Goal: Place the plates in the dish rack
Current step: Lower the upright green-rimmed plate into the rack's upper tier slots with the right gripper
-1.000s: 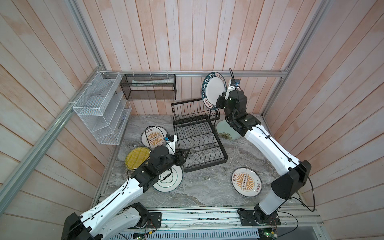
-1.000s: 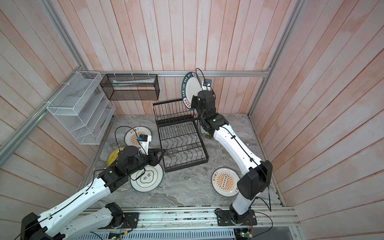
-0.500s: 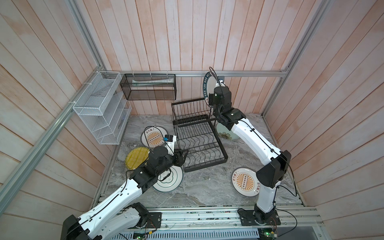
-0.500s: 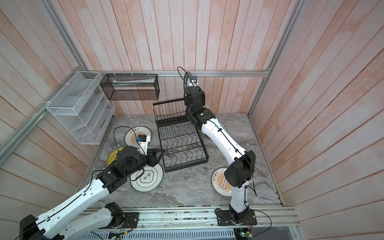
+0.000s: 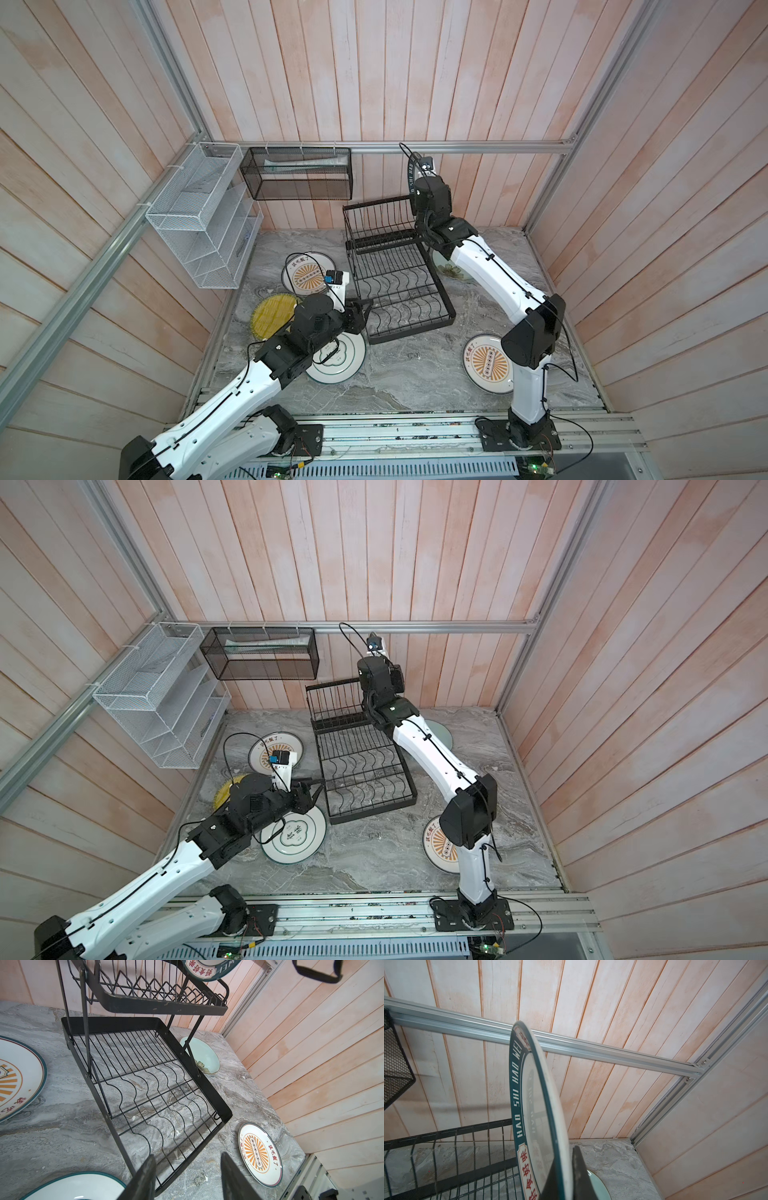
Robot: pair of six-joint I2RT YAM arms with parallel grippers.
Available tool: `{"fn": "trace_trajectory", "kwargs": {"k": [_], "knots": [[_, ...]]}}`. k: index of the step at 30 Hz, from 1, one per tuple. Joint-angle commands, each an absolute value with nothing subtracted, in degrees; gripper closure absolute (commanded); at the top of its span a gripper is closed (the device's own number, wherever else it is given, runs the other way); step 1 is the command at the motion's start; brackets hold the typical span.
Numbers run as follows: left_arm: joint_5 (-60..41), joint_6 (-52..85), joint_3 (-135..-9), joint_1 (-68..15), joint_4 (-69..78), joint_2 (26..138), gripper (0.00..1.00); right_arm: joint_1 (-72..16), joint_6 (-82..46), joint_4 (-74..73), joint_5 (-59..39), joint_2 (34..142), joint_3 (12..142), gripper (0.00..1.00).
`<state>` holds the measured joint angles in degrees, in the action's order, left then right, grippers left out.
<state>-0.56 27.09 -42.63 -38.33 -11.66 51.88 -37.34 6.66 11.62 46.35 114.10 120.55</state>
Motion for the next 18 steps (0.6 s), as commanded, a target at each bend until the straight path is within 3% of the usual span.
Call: {"fn": "trace_trajectory", "kwargs": {"k": [1,18], "knots": [[0.7,25.8,-44.4,-38.6,-12.7,50.8,0.49,-37.6,8.5,8.7,49.0,114.5,123.3,1.00],[1.2,26.0,-44.0,-38.6,-13.7,48.8,0.48,-37.5,9.5,7.8,49.4,114.7,121.3,1.00]]}}
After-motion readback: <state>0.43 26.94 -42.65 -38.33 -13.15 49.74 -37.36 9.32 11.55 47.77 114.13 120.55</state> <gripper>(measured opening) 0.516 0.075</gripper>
